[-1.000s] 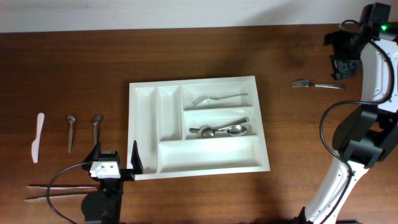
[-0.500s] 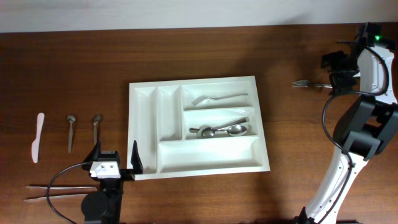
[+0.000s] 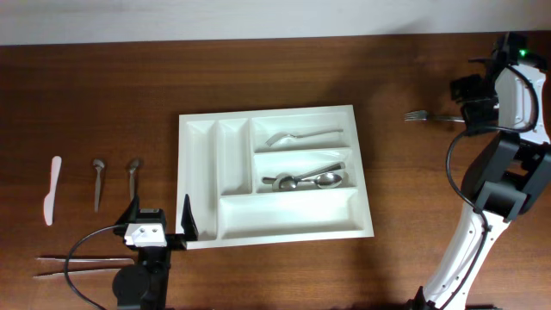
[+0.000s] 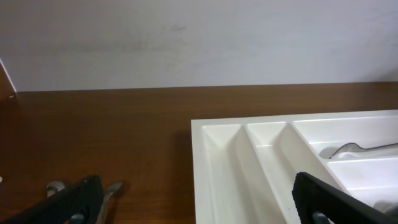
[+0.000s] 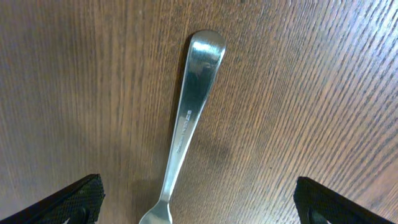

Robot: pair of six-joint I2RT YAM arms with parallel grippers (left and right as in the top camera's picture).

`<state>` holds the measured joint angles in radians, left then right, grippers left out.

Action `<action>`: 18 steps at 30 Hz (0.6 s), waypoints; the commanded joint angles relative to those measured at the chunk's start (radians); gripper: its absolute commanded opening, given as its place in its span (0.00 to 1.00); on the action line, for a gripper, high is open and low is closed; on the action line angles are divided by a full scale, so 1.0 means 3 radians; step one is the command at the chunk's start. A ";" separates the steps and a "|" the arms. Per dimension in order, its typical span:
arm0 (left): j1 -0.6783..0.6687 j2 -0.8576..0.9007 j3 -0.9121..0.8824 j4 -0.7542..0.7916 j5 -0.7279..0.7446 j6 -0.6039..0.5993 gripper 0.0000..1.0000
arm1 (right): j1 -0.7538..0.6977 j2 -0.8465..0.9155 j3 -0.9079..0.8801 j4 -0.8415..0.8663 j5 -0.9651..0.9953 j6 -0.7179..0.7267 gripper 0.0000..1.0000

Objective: Pack container
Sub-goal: 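Move the right gripper back over the remaining fork, then lower the right gripper and close it on the fork handle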

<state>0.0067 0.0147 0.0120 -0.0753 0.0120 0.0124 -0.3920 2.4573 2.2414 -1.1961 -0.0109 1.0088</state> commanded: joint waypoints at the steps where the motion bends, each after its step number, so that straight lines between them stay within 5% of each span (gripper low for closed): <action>1: -0.0013 -0.0028 -0.0011 -0.0013 0.0060 0.0064 0.99 | -0.0009 0.0159 0.0045 -0.0015 0.0085 -0.0034 0.99; 18: -0.0013 -0.0028 -0.0011 -0.0014 0.0060 0.0064 0.99 | -0.0004 0.0242 0.0045 0.0027 0.0079 -0.0031 0.99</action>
<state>0.0067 0.0147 0.0120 -0.0753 0.0120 0.0120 -0.3920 2.5145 2.2414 -1.1919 -0.0071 1.0080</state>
